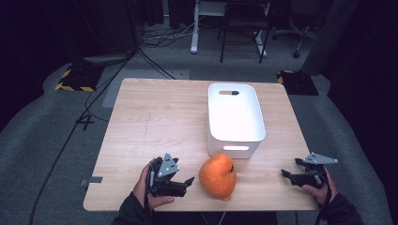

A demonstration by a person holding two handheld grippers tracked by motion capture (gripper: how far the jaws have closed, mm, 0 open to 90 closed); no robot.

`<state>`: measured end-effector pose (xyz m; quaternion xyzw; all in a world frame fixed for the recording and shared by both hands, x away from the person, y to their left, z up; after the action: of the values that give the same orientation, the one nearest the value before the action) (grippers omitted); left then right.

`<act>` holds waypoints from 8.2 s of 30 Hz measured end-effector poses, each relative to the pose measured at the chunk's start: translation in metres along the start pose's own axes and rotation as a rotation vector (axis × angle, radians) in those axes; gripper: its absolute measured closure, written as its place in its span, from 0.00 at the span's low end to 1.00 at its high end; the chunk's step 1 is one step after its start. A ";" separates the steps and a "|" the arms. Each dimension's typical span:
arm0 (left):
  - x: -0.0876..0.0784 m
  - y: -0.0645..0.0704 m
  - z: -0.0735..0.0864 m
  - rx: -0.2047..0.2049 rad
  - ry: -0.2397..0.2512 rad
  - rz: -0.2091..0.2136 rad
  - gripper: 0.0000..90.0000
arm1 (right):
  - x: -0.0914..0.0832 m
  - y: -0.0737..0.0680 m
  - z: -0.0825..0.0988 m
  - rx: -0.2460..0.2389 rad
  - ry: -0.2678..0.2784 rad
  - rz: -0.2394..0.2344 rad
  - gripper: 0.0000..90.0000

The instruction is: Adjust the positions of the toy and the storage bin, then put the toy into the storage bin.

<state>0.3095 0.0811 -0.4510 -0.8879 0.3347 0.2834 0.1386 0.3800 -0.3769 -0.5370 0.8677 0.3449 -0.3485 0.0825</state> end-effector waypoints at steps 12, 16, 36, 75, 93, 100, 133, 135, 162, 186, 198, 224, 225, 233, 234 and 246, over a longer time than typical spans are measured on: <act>0.003 0.026 -0.033 0.083 0.056 0.040 0.20 | 0.000 0.000 0.000 0.000 0.000 0.001 0.17; 0.006 0.037 -0.039 0.096 0.067 0.064 0.19 | 0.000 0.000 0.000 0.000 0.000 0.000 0.17; 0.056 0.068 -0.055 0.099 -0.027 -0.013 0.16 | 0.000 0.000 0.000 0.000 0.000 0.001 0.17; 0.021 -0.032 -0.010 0.103 -0.126 -0.098 0.51 | -0.025 -0.046 -0.109 -0.229 0.166 -0.155 0.35; 0.010 -0.066 0.007 0.052 -0.105 -0.115 0.50 | -0.005 -0.102 -0.181 -0.376 0.158 -0.281 0.37; 0.013 -0.065 0.008 0.042 -0.098 -0.109 0.50 | 0.025 -0.112 -0.185 -0.395 0.077 -0.326 0.49; 0.019 -0.065 0.013 -0.006 -0.056 -0.084 0.49 | 0.017 -0.149 -0.157 -0.595 0.001 -0.461 0.88; 0.019 -0.064 0.014 -0.012 -0.058 -0.081 0.49 | 0.013 -0.149 -0.154 -0.568 0.026 -0.462 0.86; 0.023 -0.059 0.012 0.007 -0.064 -0.082 0.47 | -0.019 -0.060 -0.105 -0.262 0.166 -0.183 0.26; 0.026 -0.059 0.013 0.009 -0.037 -0.073 0.48 | 0.033 -0.005 -0.030 -0.086 -0.010 -0.090 0.21; 0.022 -0.059 0.008 0.002 0.047 -0.092 0.55 | 0.034 -0.006 -0.030 -0.082 -0.012 -0.085 0.20; 0.024 -0.078 -0.031 0.006 0.086 -0.178 0.57 | 0.034 -0.007 -0.030 -0.066 -0.007 -0.074 0.20; 0.024 -0.078 -0.035 -0.011 0.098 -0.179 0.57 | 0.034 -0.007 -0.030 -0.067 -0.007 -0.074 0.20; 0.018 -0.085 -0.053 -0.014 0.114 -0.188 0.57 | 0.034 -0.007 -0.030 -0.066 -0.007 -0.074 0.20; 0.017 -0.086 -0.055 -0.014 0.117 -0.185 0.57 | 0.034 -0.007 -0.030 -0.066 -0.007 -0.074 0.20; 0.007 -0.088 -0.087 0.022 0.143 -0.193 0.57 | 0.034 -0.007 -0.030 -0.067 -0.007 -0.074 0.20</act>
<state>0.4089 0.1039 -0.3807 -0.9324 0.2599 0.2009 0.1508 0.4096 -0.3418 -0.5366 0.8498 0.3879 -0.3428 0.0997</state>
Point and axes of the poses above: each handheld gripper's, and its own axes: x roughly forward along the jaws, z roughly out of its underside, y roughly to its right, the point moved 5 cm from there along x, roughly forward along the jaws, and after that the axes turned 9 degrees about -z, right-handed, at the moved point
